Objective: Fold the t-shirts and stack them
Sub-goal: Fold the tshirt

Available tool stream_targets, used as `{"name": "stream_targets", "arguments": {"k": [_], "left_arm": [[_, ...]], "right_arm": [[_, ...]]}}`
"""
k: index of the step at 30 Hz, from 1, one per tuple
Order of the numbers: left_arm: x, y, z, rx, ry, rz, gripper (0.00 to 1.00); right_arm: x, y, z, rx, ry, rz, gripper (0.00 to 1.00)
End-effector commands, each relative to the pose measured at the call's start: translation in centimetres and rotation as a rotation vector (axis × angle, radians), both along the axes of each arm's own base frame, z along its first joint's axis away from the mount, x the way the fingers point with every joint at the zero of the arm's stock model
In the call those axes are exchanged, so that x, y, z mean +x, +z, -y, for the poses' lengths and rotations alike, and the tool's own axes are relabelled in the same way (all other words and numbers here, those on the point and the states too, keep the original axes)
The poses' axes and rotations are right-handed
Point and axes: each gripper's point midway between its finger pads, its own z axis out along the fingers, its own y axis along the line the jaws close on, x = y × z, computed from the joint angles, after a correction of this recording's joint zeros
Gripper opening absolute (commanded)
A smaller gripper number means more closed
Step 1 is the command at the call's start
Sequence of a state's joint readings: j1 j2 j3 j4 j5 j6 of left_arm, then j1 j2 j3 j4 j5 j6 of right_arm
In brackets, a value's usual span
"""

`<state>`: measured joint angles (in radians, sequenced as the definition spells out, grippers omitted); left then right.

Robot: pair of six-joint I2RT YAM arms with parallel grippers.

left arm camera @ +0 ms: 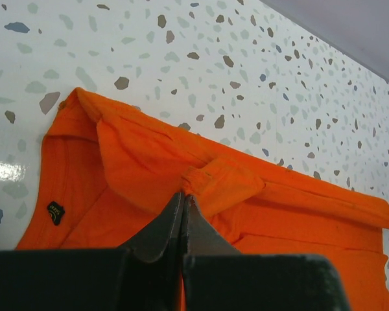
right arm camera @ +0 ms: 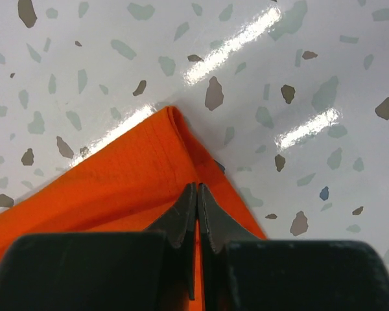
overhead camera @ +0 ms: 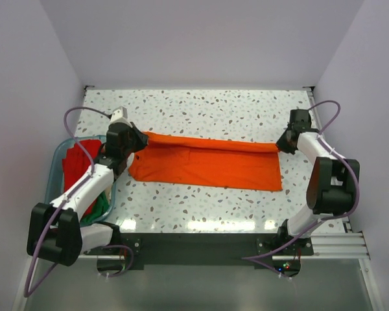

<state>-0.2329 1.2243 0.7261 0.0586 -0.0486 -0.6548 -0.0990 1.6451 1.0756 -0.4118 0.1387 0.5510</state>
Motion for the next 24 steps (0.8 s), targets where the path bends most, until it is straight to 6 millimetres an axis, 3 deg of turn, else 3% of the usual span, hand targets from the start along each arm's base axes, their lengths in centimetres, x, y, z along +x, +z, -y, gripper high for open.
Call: {"name": "stream_targets", "arguments": {"k": [1, 13, 24], "left_arm": [[-1.0, -0.4, -0.2, -0.008, 0.019, -0.008, 0.0], [-3.8, -3.0, -1.1, -0.008, 0.036, -0.043, 0.0], [-5.3, -2.8, -1.1, -0.026, 0.019, -0.019, 0.0]], "right_arm": [[-0.6, 0.6, 0.1, 0.011, -0.016, 0.02, 0.0], [-2.7, -1.0, -0.7, 0.046, -0.012, 0.012, 0.0], [-3.0, -0.7, -0.7, 0.048, -0.013, 0.023, 0.0]]}}
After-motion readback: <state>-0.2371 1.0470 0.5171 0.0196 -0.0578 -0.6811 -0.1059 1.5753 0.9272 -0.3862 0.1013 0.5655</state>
